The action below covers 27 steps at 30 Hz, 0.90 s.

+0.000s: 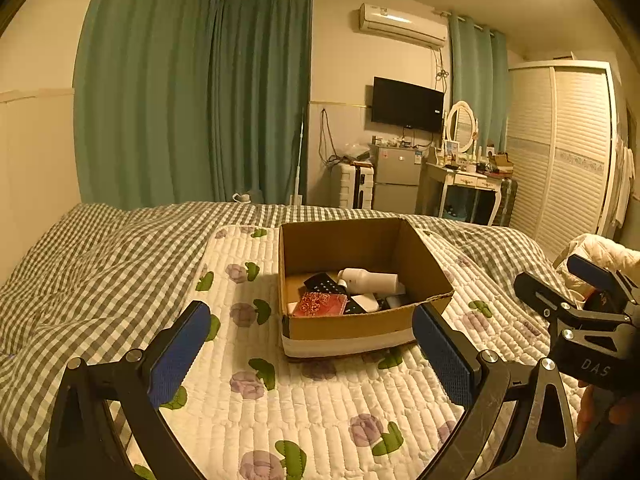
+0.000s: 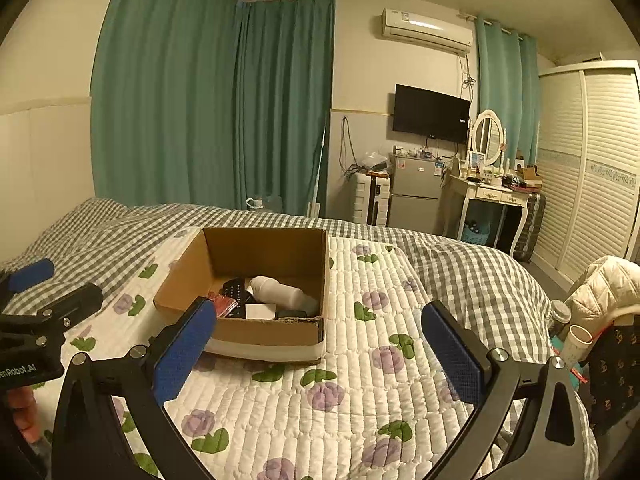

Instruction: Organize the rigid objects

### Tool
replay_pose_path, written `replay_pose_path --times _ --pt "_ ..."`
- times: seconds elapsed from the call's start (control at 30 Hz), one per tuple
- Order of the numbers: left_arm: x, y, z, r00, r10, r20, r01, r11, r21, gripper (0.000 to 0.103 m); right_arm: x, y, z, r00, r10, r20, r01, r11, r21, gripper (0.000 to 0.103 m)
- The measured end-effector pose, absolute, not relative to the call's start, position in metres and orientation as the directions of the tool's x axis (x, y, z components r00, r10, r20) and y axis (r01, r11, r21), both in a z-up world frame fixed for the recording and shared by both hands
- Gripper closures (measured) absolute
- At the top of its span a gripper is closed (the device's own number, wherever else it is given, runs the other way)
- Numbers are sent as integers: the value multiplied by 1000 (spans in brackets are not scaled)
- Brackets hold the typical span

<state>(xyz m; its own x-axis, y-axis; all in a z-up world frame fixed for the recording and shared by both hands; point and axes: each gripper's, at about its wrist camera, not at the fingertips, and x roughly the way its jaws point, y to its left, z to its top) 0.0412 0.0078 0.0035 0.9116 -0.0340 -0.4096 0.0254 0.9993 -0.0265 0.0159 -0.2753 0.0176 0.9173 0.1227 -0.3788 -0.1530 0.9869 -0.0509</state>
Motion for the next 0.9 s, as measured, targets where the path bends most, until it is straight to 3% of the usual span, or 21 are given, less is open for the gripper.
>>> replay_pose_path --times 0.9 --pt "40 12 -10 904 -12 -428 5 1000 -18 0 18 -271 7 911 109 -397 -149 986 -72 0"
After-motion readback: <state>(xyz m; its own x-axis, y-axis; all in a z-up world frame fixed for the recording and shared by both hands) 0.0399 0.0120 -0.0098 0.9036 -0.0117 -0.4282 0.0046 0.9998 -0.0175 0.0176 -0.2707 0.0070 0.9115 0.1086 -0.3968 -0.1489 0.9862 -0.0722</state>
